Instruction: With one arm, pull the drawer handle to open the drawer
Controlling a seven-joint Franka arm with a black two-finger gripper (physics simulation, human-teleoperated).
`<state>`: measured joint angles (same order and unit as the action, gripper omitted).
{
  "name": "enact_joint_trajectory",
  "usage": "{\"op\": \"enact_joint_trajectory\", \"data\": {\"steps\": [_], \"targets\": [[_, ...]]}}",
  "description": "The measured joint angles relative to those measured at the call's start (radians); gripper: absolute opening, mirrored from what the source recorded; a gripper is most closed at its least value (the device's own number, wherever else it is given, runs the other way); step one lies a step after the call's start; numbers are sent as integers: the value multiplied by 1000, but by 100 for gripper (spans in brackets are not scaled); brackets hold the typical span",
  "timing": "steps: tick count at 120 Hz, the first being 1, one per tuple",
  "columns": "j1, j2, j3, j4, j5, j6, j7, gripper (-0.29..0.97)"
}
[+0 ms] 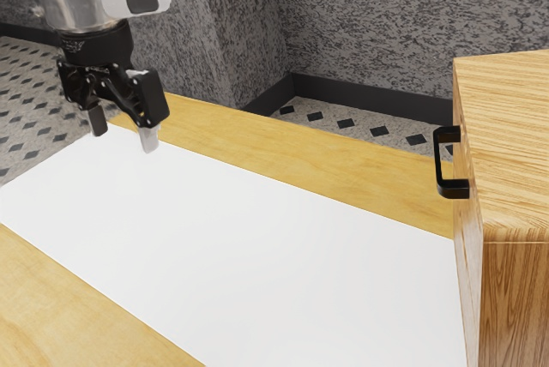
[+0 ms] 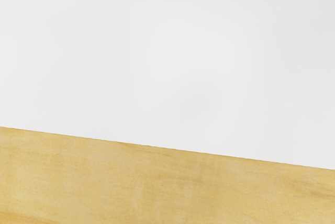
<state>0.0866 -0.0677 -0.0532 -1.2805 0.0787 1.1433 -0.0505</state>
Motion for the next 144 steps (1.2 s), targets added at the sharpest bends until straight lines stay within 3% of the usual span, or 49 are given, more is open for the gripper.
{"op": "enact_joint_trajectory", "data": {"steps": [18,44,58,84,99,108,125,144], "targets": [[-59,16,-29,1,4,160,-17,68],[-51,-2,-29,54,-7,187,-37,68],[-24,28,-37,66,-130,215,-76,68],[-37,108,-46,43,-496,333,-186,68],[-81,161,-48,18,-584,407,-275,68],[-105,180,-49,-2,-597,453,-324,68],[-140,193,-51,-10,-518,521,-421,67],[-172,191,-54,-61,-485,575,-507,63]]}}
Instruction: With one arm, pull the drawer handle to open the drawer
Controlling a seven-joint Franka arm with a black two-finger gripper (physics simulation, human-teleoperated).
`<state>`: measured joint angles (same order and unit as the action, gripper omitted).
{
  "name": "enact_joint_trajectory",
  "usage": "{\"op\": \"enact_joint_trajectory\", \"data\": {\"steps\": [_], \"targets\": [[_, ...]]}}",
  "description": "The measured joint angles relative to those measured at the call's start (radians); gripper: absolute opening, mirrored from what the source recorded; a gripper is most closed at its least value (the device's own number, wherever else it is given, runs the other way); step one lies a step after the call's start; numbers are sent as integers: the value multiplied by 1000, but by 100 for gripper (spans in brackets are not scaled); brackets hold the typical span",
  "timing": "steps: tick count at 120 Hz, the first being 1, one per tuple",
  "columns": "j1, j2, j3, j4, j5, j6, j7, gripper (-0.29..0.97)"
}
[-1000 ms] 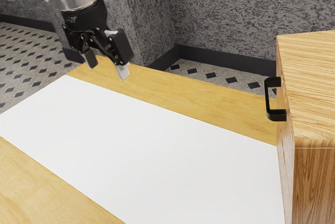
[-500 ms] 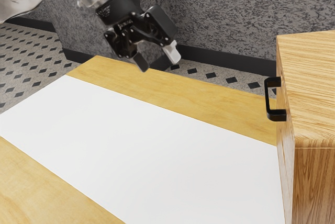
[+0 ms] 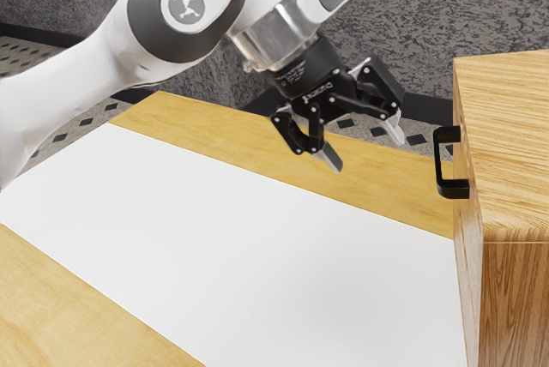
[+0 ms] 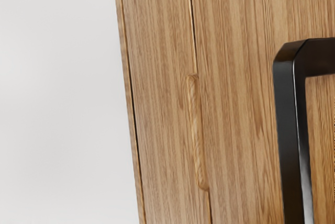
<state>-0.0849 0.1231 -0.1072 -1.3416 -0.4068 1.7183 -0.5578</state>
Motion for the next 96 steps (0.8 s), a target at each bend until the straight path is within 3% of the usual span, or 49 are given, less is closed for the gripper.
{"op": "enact_joint_trajectory", "data": {"steps": [30,78,96], "targets": [[-33,0,0,-2,6,65,-102,43],[-54,8,-36,-5,14,114,-204,47],[-49,21,-35,-25,14,124,-233,40]]}}
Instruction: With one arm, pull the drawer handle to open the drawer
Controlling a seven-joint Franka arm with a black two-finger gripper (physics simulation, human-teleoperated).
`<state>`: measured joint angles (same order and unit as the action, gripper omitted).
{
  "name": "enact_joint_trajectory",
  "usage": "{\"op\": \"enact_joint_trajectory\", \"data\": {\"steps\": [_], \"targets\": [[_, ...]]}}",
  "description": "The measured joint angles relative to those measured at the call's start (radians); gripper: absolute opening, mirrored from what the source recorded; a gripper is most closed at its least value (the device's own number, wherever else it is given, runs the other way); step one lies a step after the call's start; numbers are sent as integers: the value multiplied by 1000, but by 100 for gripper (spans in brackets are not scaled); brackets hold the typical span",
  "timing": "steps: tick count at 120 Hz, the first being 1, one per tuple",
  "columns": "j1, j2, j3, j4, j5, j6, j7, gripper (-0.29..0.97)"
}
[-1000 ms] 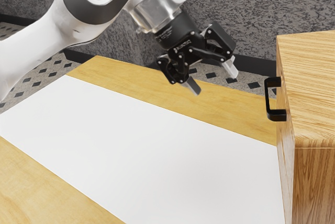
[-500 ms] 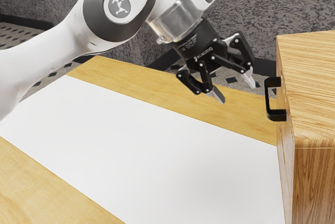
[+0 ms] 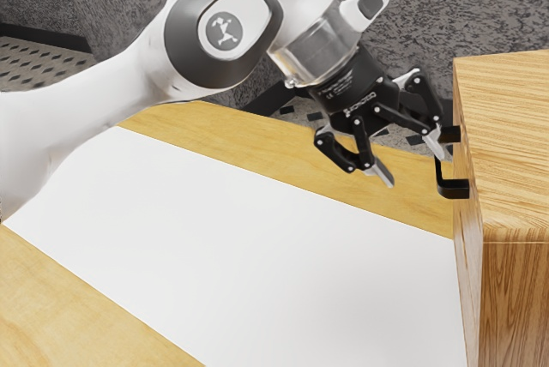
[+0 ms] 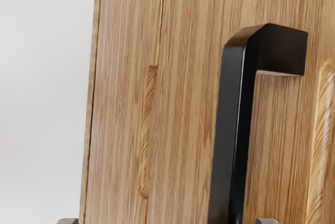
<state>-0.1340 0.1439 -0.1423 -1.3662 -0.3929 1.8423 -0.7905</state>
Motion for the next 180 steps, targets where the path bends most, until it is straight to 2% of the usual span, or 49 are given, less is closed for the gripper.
{"op": "enact_joint_trajectory", "data": {"steps": [27,72,98,140,151,166,180], "targets": [[-3,1,-1,-4,2,6,-38,23],[-16,-16,1,-32,12,8,-84,10],[4,-92,11,-132,32,0,-98,5],[112,-132,10,-157,74,-27,-102,3],[145,-168,-2,-203,78,-32,-103,2],[159,-226,9,-251,80,-36,-103,0],[129,-265,34,-284,82,-42,-104,-1]]}}
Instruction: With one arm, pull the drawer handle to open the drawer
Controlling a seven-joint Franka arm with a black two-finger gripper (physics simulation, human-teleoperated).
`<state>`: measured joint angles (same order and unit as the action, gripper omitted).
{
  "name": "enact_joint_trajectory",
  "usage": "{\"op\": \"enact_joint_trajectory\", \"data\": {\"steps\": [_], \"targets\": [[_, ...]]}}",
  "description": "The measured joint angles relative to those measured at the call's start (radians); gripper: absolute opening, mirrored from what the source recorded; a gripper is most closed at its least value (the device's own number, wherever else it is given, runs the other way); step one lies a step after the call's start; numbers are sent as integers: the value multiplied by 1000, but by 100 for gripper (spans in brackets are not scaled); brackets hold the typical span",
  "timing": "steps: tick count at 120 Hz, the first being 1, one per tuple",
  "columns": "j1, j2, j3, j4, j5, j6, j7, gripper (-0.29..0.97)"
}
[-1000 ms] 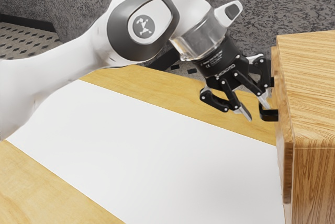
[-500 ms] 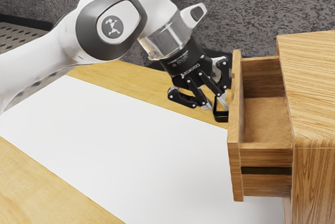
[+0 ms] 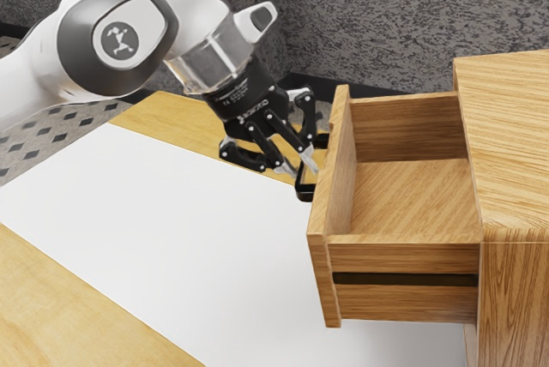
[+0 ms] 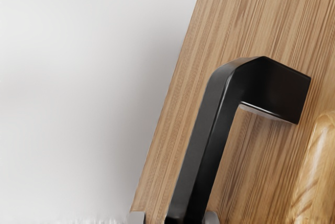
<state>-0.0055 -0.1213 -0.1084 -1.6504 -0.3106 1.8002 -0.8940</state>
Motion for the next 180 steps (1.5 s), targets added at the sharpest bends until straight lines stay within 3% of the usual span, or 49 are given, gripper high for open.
{"op": "enact_joint_trajectory", "data": {"steps": [36,63,101,156,180], "targets": [[-4,-66,62,-78,7,-7,0,0],[1,-87,92,-89,77,-25,1,0],[8,-144,116,-130,115,-46,4,-1],[-2,-213,150,-190,126,-48,7,1],[2,-221,149,-184,123,-53,8,22]]}}
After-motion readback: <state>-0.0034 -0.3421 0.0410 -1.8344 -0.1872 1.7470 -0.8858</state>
